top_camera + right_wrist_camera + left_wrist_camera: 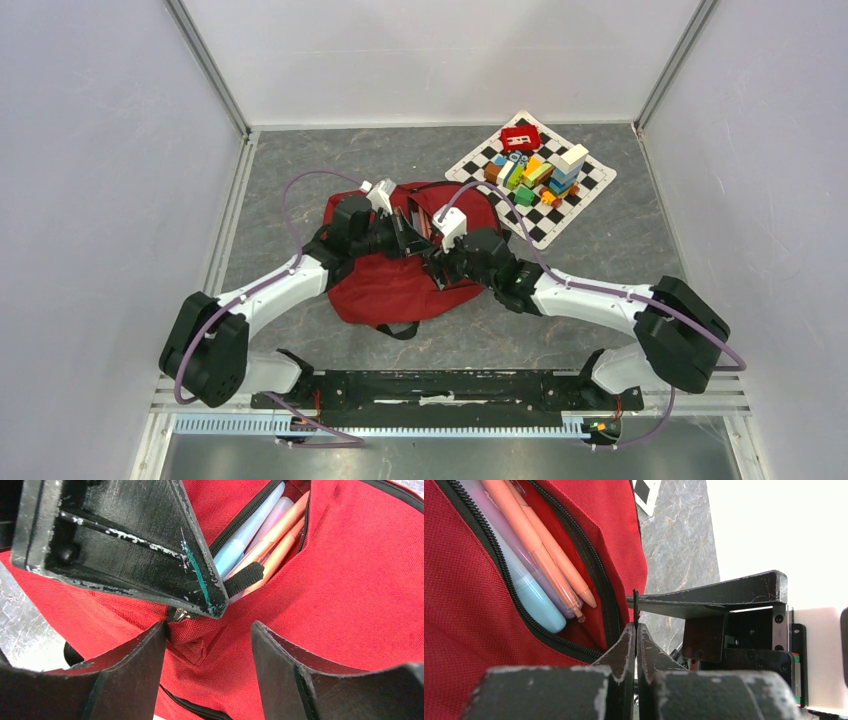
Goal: Pack the student bag
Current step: Zip the student bag at the center of the board.
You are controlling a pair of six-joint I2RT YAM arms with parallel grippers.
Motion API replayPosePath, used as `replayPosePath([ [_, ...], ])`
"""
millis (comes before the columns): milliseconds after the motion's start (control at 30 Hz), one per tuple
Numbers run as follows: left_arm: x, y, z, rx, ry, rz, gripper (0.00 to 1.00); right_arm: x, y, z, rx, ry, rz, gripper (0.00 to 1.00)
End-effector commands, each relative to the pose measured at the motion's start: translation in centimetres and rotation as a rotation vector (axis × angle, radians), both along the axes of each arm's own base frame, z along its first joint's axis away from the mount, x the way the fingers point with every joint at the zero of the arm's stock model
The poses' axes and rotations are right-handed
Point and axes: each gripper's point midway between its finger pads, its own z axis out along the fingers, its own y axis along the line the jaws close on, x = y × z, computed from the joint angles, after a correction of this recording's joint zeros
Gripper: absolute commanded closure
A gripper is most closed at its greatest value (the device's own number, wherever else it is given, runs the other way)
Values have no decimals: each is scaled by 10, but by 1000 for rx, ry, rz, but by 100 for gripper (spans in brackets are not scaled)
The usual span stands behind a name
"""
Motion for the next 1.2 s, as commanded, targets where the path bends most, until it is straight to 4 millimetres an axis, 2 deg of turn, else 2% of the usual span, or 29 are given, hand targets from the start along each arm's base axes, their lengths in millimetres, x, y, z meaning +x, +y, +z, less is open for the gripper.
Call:
replayPosePath([
  [0, 11, -4, 36, -80, -59, 35, 98, 13, 4, 11, 41, -84, -47, 34],
  [67, 12, -4, 34, -78, -53, 43, 98, 13, 7, 14, 67, -93, -41, 40],
  [133, 13, -3, 31, -74, -47, 53, 98, 11, 11, 17, 83, -97, -21, 63],
  [167, 14, -2, 32, -69, -54, 58, 98, 10, 11, 16, 82, -94, -15, 70],
  [233, 20, 0, 34, -53, -70, 72, 98, 5, 10, 13, 76, -92, 10, 98],
  [267, 24, 1, 34, -44, -76, 77, 98, 1, 8, 10, 68, -90, 26, 100],
  [467, 59, 4, 45, -43, -116, 101, 98, -29, 1, 0, 48, -73, 151, 100],
  [700, 97, 16, 43, -35, -154, 138, 98, -42, -6, -10, -7, -49, 213, 100],
  [1167, 151, 38, 25, 52, -220, 158, 98, -41, -4, -11, -64, -73, 253, 100],
])
